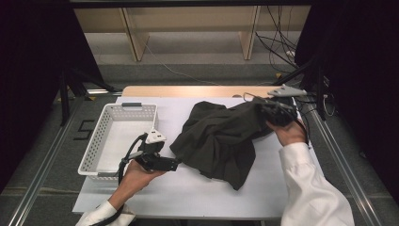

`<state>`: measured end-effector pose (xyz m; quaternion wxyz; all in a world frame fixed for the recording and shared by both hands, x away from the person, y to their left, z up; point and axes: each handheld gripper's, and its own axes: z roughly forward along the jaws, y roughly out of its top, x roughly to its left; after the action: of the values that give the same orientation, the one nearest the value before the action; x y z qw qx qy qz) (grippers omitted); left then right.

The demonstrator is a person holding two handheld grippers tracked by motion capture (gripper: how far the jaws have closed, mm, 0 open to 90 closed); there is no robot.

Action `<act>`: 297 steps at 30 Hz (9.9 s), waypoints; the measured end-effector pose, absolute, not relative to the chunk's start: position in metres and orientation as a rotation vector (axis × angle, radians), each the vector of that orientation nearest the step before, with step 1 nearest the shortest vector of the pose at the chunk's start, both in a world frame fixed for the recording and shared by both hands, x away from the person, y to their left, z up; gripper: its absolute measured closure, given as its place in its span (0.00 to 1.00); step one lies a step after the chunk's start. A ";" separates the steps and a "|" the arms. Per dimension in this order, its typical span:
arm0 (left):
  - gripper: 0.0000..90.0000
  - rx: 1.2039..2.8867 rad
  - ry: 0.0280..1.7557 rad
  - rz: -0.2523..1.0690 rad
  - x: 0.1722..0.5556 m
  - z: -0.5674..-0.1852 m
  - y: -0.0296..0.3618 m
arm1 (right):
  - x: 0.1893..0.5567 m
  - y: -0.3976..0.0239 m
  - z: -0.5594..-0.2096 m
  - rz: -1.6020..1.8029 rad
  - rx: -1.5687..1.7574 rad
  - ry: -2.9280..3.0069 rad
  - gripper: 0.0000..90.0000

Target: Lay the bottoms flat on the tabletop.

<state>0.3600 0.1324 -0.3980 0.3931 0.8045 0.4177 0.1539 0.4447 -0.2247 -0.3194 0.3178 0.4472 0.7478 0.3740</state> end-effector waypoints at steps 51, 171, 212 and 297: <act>0.15 2.080 0.955 0.371 0.367 -0.390 0.081 | 0.371 -0.275 -0.377 1.002 1.248 2.154 0.50; 0.27 2.373 0.633 0.292 0.379 -0.426 -0.076 | 0.342 -0.313 -0.429 1.017 1.459 1.962 0.31; 0.93 1.790 1.090 0.343 0.450 -0.348 0.085 | 0.381 -0.209 -0.457 1.012 1.312 2.333 0.28; 0.93 1.549 1.213 0.212 0.469 -0.311 0.157 | 0.415 -0.300 -0.277 1.343 1.314 1.858 0.94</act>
<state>0.4686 0.1573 -0.3112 0.5494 0.6541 0.5122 0.0894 0.4145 -0.2997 -0.2775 0.2473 0.4818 0.6813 0.4925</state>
